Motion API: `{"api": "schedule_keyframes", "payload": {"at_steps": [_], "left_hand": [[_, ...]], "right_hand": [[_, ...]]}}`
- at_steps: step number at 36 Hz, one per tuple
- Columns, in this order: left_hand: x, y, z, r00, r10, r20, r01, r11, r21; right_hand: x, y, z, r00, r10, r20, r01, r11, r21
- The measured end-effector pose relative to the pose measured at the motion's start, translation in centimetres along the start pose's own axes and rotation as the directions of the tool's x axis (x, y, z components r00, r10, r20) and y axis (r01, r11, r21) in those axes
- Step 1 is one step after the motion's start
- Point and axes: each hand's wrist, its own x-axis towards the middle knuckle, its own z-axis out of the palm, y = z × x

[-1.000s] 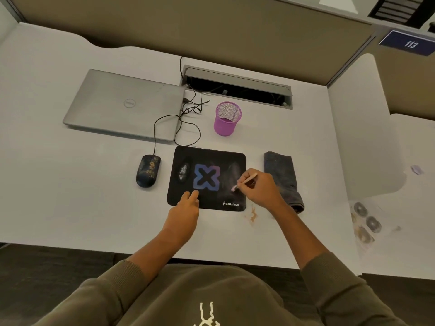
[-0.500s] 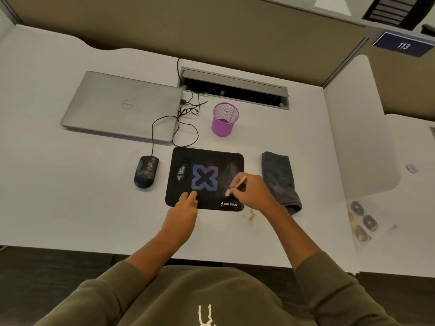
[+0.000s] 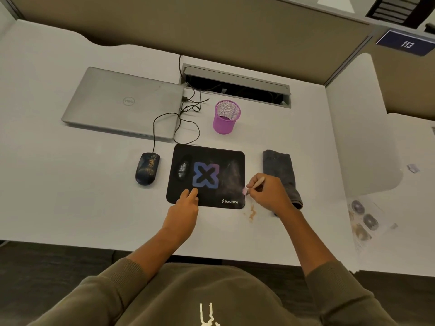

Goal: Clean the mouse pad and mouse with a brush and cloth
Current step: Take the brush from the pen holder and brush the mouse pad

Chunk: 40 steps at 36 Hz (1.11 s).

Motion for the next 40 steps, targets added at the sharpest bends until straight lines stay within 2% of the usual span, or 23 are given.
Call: {"api": "schedule_keyframes", "payload": {"at_steps": [6, 12, 15, 23, 25, 30, 37, 40], "left_hand": [[0.0, 0.0, 0.0, 1.0, -0.019, -0.005, 0.018, 0.999, -0.033], [0.0, 0.1, -0.1, 1.0, -0.012, -0.011, 0.012, 0.999, -0.038], [0.0, 0.1, -0.1, 1.0, -0.021, -0.003, 0.021, 0.998, -0.053], [0.0, 0.3, -0.4, 0.999, -0.049, 0.004, 0.049, 0.995, -0.082], [0.0, 0.3, -0.4, 0.999, -0.043, 0.007, 0.043, 0.997, -0.067], [-0.1, 0.2, -0.5, 1.0, 0.001, 0.012, -0.001, 1.0, -0.006], [0.0, 0.0, -0.5, 0.999, 0.029, 0.02, -0.03, 0.999, 0.022], [0.0, 0.1, -0.6, 1.0, 0.01, 0.028, -0.01, 1.0, 0.002]], "right_hand": [[-1.6, 0.6, 0.4, 0.994, 0.008, 0.11, -0.002, 0.999, -0.052], [-0.2, -0.3, -0.7, 0.998, -0.047, -0.029, 0.047, 0.999, 0.01], [0.2, -0.8, -0.4, 0.998, -0.038, -0.053, 0.039, 0.999, 0.024], [-2.0, 0.1, 0.8, 0.991, 0.016, 0.136, -0.009, 0.999, -0.053], [-2.0, 0.1, 0.3, 0.993, 0.022, 0.119, -0.015, 0.998, -0.059], [-1.4, -0.6, -0.6, 0.999, -0.016, -0.03, 0.017, 1.0, 0.022], [-2.2, -0.3, 0.1, 0.989, 0.037, 0.141, -0.031, 0.999, -0.038], [-2.0, -0.2, -0.6, 0.998, 0.026, 0.049, -0.026, 1.0, -0.002]]}}
